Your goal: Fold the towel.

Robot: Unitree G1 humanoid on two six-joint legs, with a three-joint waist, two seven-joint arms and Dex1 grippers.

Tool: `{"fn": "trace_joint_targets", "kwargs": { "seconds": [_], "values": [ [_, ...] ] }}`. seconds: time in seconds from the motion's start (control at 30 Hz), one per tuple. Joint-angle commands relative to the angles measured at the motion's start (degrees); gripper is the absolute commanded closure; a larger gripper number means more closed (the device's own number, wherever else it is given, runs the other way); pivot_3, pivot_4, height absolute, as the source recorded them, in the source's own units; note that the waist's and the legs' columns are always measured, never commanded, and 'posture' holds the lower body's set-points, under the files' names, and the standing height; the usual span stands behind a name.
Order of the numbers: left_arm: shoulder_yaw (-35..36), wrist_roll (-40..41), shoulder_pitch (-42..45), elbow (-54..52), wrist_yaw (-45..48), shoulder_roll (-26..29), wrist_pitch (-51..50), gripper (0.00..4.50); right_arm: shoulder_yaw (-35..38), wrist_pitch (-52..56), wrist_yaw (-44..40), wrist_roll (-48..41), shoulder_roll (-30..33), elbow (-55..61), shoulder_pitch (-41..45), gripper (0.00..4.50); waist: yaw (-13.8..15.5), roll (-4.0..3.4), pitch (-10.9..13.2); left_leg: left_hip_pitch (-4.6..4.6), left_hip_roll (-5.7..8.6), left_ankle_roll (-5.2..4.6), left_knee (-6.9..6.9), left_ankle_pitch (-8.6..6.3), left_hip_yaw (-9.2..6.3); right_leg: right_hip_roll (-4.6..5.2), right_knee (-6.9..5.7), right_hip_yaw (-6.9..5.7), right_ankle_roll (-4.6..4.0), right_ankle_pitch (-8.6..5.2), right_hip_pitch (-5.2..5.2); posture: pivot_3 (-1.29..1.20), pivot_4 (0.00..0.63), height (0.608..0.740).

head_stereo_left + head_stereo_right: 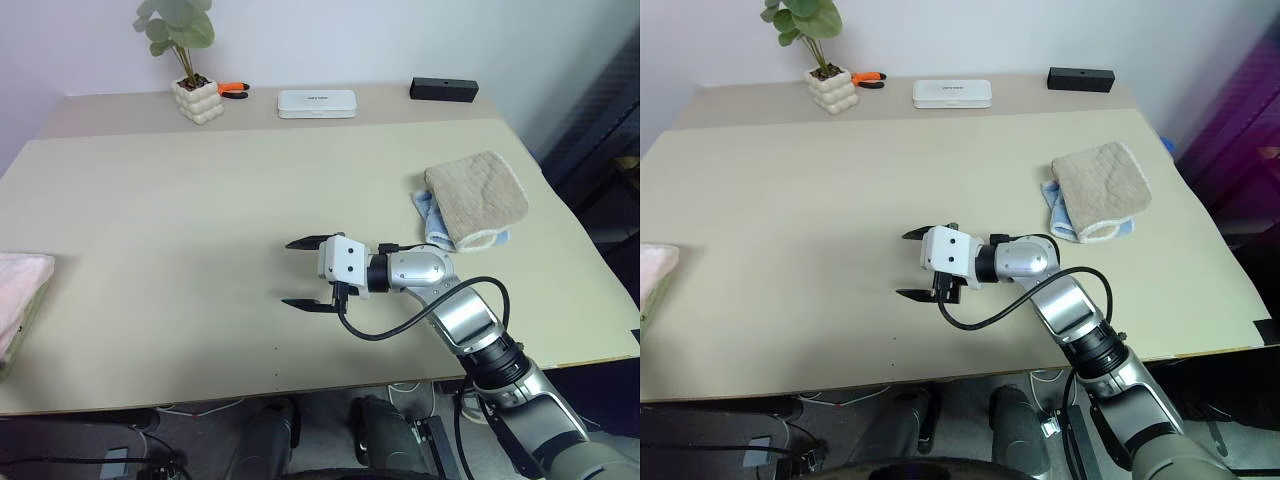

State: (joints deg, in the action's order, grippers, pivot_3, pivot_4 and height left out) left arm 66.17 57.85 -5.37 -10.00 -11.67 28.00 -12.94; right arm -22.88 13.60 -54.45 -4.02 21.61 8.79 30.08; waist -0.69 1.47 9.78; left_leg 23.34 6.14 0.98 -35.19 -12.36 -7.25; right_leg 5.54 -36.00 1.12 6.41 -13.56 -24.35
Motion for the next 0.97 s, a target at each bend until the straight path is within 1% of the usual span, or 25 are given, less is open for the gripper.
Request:
{"fn": "trace_joint_targets", "kwargs": {
  "seconds": [0.03, 0.1, 0.17, 0.23, 0.27, 0.3, 0.43, 0.57, 0.7, 0.83, 0.97],
  "values": [
    [-7.3, -7.6, -3.5, -6.1, 6.6, 5.7, -1.5, 0.38, 3.6, 1.2, 0.5, -2.7, -0.3, 0.1, 1.9, 0.00, 0.3, -0.01, 0.0, 0.00, 0.01, 0.00, 0.00, 0.00, 0.00, -0.02, 0.01, -0.01, -0.01, 0.00, 0.01, 0.00, 0.150, 0.740],
    [-14.3, -11.1, -5.4, -9.7, 11.5, 8.5, -3.1, 0.38, 5.4, 2.3, 1.2, -3.5, -0.2, -0.8, 2.5, 0.00, 0.9, -0.04, 0.0, -0.01, 0.03, 0.10, -0.02, -0.06, -0.01, -0.01, 0.06, -0.02, -0.05, -0.02, 0.01, 0.00, 0.150, 0.740],
    [-21.0, -13.0, -5.7, -12.6, 15.5, 9.9, -4.3, 0.38, 7.3, 3.6, 2.1, -4.4, -0.1, -1.6, 3.0, 0.00, 1.1, -0.10, 0.1, -0.02, 0.02, 0.15, -0.02, -0.09, 0.01, -0.01, 0.13, -0.02, -0.12, 0.00, 0.02, 0.00, 0.150, 0.740],
    [-32.8, -18.9, -6.0, -15.9, 21.1, 12.7, -5.4, 0.38, 10.6, 5.3, 4.5, -5.1, 0.2, -3.1, 3.5, 0.00, 1.2, -0.09, 0.1, -0.02, 0.01, 0.15, 0.02, -0.10, 0.03, -0.01, 0.18, -0.01, -0.14, 0.02, 0.03, 0.00, 0.150, 0.740],
    [-38.4, -20.9, -5.8, -16.7, 24.0, 13.1, -5.5, 0.38, 12.6, 6.7, 6.6, -4.9, 0.6, -4.2, 3.6, 0.00, 1.3, -0.12, 0.1, -0.01, 0.01, 0.15, 0.05, -0.10, 0.07, -0.01, 0.19, 0.01, -0.14, 0.02, 0.04, 0.00, 0.150, 0.740],
    [-42.5, -22.2, -5.0, -17.0, 25.9, 12.6, -5.4, 0.38, 14.3, 7.8, 8.3, -4.7, 1.1, -5.3, 3.7, 0.00, 1.2, -0.16, 0.1, 0.00, 0.02, 0.14, 0.07, -0.09, 0.12, 0.00, 0.19, 0.05, -0.14, 0.03, 0.03, 0.00, 0.150, 0.740],
    [-50.5, -24.7, -1.4, -17.7, 27.9, 10.2, -6.9, 0.38, 19.7, 10.9, 10.1, -5.9, 4.5, -7.5, 2.1, 0.00, 0.9, -0.19, 0.1, 0.07, -0.04, -0.04, 0.17, -0.04, 0.27, -0.01, 0.17, 0.20, -0.12, 0.06, -0.16, 0.00, 0.150, 0.740],
    [-53.8, -26.3, 1.5, -16.9, 30.2, 9.3, -8.4, 0.38, 23.2, 13.1, 10.4, -8.0, 6.8, -6.9, -0.7, 0.00, 0.9, -0.27, 0.2, 0.05, -0.15, -0.03, 0.21, -0.04, 0.26, -0.01, 0.06, 0.18, -0.04, 0.10, -0.20, 0.00, 0.150, 0.740],
    [-54.0, -26.9, 2.6, -15.7, 32.8, 8.9, -9.1, 0.38, 24.7, 13.8, 11.1, -8.9, 7.4, -6.4, -2.4, 0.00, 0.2, -0.30, 0.2, 0.05, -0.16, -0.04, 0.13, -0.04, 0.32, 0.00, 0.05, 0.20, -0.09, 0.07, -0.17, 0.00, 0.150, 0.740],
    [-53.8, -28.0, 2.5, -14.9, 35.1, 9.1, -9.2, 0.38, 25.4, 14.2, 12.1, -9.2, 8.0, -5.8, -4.2, 0.00, 0.1, -0.31, 0.2, 0.06, -0.15, -0.05, 0.09, -0.04, 0.32, 0.00, 0.06, 0.19, -0.09, 0.07, -0.15, 0.00, 0.150, 0.740],
    [-52.8, -28.8, 2.2, -15.2, 34.8, 7.9, -9.5, 0.38, 24.9, 15.0, 12.0, -9.9, 7.9, -5.1, -4.3, 0.00, 0.1, -0.31, 0.2, 0.05, -0.15, -0.06, 0.09, -0.04, 0.32, 0.01, 0.06, 0.19, -0.08, 0.08, -0.14, 0.00, 0.150, 0.740]
  ]
}}
